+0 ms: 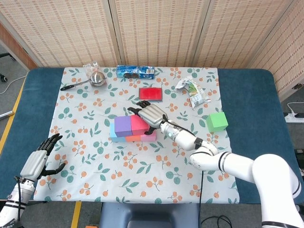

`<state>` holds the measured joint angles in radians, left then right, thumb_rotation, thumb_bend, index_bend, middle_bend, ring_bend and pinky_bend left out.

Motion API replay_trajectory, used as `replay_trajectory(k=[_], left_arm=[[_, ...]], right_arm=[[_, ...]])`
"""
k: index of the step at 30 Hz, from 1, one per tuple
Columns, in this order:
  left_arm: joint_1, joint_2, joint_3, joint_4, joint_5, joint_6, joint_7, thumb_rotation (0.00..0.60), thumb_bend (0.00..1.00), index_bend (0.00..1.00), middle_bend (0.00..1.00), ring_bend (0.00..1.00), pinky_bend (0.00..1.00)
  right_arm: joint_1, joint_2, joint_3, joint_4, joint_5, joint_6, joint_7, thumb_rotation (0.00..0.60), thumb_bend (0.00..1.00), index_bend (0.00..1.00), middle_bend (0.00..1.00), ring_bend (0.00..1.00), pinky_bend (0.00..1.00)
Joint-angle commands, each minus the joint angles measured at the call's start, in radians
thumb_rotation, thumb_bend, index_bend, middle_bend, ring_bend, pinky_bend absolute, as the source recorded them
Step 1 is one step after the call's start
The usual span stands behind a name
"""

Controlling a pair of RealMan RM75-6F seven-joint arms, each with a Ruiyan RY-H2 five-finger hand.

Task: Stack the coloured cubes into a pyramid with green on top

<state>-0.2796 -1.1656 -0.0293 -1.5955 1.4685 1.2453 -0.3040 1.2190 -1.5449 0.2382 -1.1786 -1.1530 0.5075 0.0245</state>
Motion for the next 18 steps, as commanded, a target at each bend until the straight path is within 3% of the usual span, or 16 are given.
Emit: replay_trajectory(k=[1,18], left_arm=[[0.000,0.001,0.000,-0.001,0.001,0.001,0.000,0.600,0.31,0.06,0.00,0.00,0.10],[0.002,-0.002,0.000,0.000,0.002,0.003,-0.001,0.600,0.31,0.06,0.00,0.00,0.10]], right_arm=[[-0.004,0.014,0.000,-0.020,0.017,0.000,-0.008,0.600,0.05,0.00,0.23,0.00,0.00],[-0.002,0.045,-0.007,-0.060,0.110,-0.007,-0.062,0.600,0.05,0.00,0.23,0.00,0.00]])
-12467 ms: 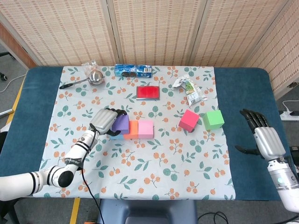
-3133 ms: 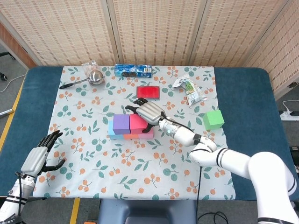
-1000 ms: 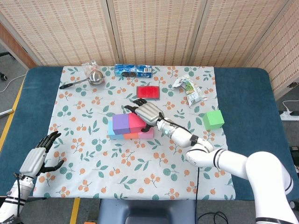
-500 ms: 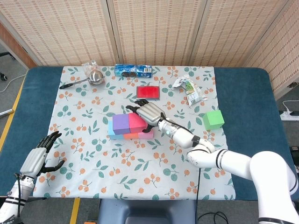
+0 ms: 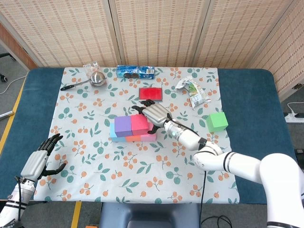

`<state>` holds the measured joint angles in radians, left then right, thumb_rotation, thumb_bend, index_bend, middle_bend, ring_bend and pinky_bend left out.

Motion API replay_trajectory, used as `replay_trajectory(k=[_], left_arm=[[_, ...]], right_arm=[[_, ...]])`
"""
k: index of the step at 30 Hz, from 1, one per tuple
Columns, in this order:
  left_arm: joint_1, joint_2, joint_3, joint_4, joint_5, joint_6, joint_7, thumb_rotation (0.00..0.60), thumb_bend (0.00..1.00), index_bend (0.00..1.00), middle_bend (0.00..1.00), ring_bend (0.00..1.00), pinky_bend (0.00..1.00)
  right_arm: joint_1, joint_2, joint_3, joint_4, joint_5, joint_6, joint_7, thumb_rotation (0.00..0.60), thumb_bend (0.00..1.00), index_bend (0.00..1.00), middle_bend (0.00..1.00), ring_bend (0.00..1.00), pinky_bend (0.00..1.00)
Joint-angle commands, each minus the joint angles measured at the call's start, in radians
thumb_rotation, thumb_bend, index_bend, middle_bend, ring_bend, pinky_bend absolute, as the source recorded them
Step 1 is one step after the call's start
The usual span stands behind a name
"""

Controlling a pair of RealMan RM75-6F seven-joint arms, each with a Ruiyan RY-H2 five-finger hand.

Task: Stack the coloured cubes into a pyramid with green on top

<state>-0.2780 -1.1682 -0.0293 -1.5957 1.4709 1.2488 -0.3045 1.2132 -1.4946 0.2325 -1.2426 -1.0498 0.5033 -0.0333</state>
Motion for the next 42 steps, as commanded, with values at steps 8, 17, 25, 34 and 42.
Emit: replay_trajectory(k=[8,17,25,34,42], left_arm=[[0.004,0.000,0.003,0.004,0.002,0.003,-0.005,0.600,0.31,0.06,0.00,0.00,0.10],[0.006,-0.003,0.004,0.011,0.007,0.007,-0.013,0.600,0.31,0.06,0.00,0.00,0.10],[0.008,-0.007,0.007,0.020,0.014,0.012,-0.022,0.600,0.31,0.05,0.00,0.00,0.10],[0.009,-0.010,0.011,0.031,0.024,0.015,-0.037,0.600,0.31,0.05,0.00,0.00,0.09],[0.012,-0.014,0.015,0.044,0.028,0.017,-0.051,0.600,0.31,0.05,0.00,0.00,0.10]], right_arm=[[0.021,-0.033,-0.005,0.026,0.039,0.003,-0.034,0.600,0.05,0.00,0.24,0.00,0.00],[0.020,-0.045,-0.007,0.023,0.076,0.046,-0.076,0.600,0.06,0.00,0.33,0.05,0.00],[0.020,-0.048,-0.013,0.001,0.120,0.080,-0.129,0.600,0.07,0.01,0.36,0.08,0.00],[0.020,-0.047,-0.017,-0.033,0.159,0.101,-0.167,0.600,0.07,0.01,0.37,0.08,0.00],[0.023,-0.055,-0.019,-0.037,0.189,0.116,-0.197,0.600,0.07,0.01,0.37,0.08,0.00]])
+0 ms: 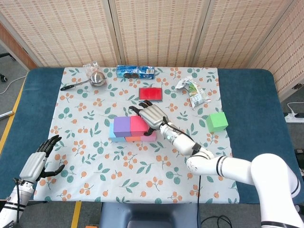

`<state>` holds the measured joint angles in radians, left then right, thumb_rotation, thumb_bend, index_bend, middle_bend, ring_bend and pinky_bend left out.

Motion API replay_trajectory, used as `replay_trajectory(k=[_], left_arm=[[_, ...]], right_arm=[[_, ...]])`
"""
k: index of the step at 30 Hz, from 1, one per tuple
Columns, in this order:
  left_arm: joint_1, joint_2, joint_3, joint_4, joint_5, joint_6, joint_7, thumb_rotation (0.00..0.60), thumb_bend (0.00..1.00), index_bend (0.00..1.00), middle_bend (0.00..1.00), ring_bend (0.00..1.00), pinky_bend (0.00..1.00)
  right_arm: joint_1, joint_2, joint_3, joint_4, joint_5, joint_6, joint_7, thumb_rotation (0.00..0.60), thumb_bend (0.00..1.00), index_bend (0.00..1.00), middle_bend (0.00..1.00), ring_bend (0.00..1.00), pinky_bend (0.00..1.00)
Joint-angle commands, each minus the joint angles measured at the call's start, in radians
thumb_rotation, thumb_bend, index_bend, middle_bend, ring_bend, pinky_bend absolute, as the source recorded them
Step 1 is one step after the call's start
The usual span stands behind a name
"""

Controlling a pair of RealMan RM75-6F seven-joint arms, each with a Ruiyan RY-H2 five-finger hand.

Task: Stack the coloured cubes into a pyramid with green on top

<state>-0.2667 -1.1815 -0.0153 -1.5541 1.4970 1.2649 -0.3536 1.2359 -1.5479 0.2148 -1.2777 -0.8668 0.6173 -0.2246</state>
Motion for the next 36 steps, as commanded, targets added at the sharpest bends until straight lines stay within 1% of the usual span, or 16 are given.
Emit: replay_trajectory(k=[1,10,18,24,36], left_arm=[[0.000,-0.001,0.001,0.003,0.002,0.001,-0.003,0.600,0.31,0.05,0.00,0.00,0.10],[0.001,-0.005,0.002,0.011,0.005,0.004,-0.012,0.600,0.31,0.05,0.00,0.00,0.10],[-0.001,-0.005,0.001,0.009,0.006,0.002,-0.006,0.600,0.31,0.05,0.00,0.00,0.10],[-0.005,-0.004,-0.001,0.004,0.003,-0.002,0.002,0.600,0.31,0.05,0.00,0.00,0.10],[-0.007,-0.004,-0.001,0.001,0.002,-0.003,0.006,0.600,0.31,0.05,0.00,0.00,0.09]], right_arm=[[0.001,-0.002,-0.002,-0.002,0.010,0.003,-0.010,0.600,0.07,0.01,0.37,0.08,0.00],[0.003,0.001,-0.004,-0.012,0.025,0.008,-0.028,0.600,0.07,0.00,0.36,0.08,0.00],[-0.003,0.009,0.001,-0.024,0.013,0.014,-0.022,0.600,0.07,0.00,0.27,0.02,0.00],[-0.006,0.013,-0.001,-0.025,0.013,0.009,-0.020,0.600,0.07,0.00,0.24,0.01,0.00],[-0.004,0.023,-0.006,-0.036,0.032,0.002,-0.031,0.600,0.07,0.00,0.23,0.00,0.00]])
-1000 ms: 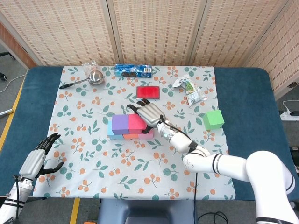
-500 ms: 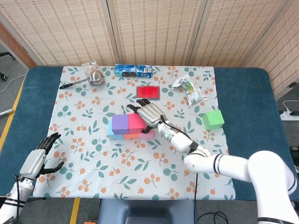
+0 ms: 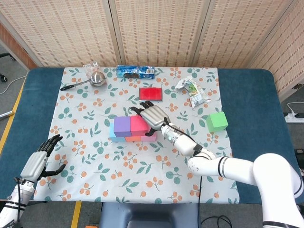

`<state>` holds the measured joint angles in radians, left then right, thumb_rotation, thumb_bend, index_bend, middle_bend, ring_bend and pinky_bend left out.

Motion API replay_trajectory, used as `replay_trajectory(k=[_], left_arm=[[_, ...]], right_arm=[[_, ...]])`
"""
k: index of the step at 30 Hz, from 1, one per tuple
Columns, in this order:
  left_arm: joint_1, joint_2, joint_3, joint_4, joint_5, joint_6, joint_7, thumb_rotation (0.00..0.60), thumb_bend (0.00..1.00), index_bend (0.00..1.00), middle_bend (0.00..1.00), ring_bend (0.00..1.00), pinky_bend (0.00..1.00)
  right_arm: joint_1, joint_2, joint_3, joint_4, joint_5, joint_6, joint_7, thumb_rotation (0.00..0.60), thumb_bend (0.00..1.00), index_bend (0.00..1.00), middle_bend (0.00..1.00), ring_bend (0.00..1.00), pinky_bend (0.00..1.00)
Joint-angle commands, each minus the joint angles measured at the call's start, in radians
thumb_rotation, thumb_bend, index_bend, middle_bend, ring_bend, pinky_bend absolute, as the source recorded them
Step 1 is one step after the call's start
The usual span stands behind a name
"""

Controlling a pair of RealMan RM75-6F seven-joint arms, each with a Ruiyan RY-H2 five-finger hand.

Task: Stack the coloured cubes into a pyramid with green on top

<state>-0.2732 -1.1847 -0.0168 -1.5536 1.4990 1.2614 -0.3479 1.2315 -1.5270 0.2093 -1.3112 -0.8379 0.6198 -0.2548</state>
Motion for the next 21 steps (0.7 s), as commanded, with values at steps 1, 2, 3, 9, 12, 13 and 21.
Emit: replay_trajectory(k=[1,2,3,9,12,13,21], left_arm=[[0.000,0.000,0.000,0.000,0.000,0.000,0.000,0.600,0.31,0.05,0.00,0.00,0.09],[0.000,0.000,0.000,0.000,0.000,0.000,0.000,0.600,0.31,0.05,0.00,0.00,0.09],[0.000,0.000,0.001,0.000,0.000,0.000,0.000,0.600,0.31,0.05,0.00,0.00,0.09],[-0.002,0.000,0.000,0.001,0.001,-0.001,-0.001,0.600,0.31,0.05,0.00,0.00,0.09],[-0.002,0.000,0.000,0.001,0.001,-0.001,0.000,0.600,0.31,0.05,0.00,0.00,0.09],[-0.003,0.000,0.000,0.001,0.001,-0.002,0.000,0.600,0.31,0.05,0.00,0.00,0.10],[-0.005,-0.003,0.001,0.001,0.002,-0.005,0.001,0.600,0.31,0.05,0.00,0.00,0.09]], right_arm=[[0.001,0.003,0.000,-0.005,0.004,-0.001,-0.002,0.600,0.07,0.00,0.23,0.00,0.00],[0.001,0.004,0.000,-0.007,0.005,0.000,-0.003,0.600,0.07,0.00,0.23,0.00,0.00],[0.001,0.004,-0.001,-0.009,0.006,0.000,-0.004,0.600,0.07,0.00,0.23,0.00,0.00],[0.003,0.008,-0.004,-0.017,0.016,0.001,-0.009,0.600,0.07,0.00,0.23,0.00,0.00],[0.004,0.010,-0.005,-0.020,0.022,0.002,-0.012,0.600,0.07,0.00,0.23,0.00,0.00],[0.004,0.010,-0.006,-0.022,0.023,0.003,-0.013,0.600,0.07,0.00,0.23,0.00,0.00],[0.005,0.017,-0.010,-0.039,0.038,0.009,-0.022,0.600,0.07,0.00,0.24,0.00,0.00]])
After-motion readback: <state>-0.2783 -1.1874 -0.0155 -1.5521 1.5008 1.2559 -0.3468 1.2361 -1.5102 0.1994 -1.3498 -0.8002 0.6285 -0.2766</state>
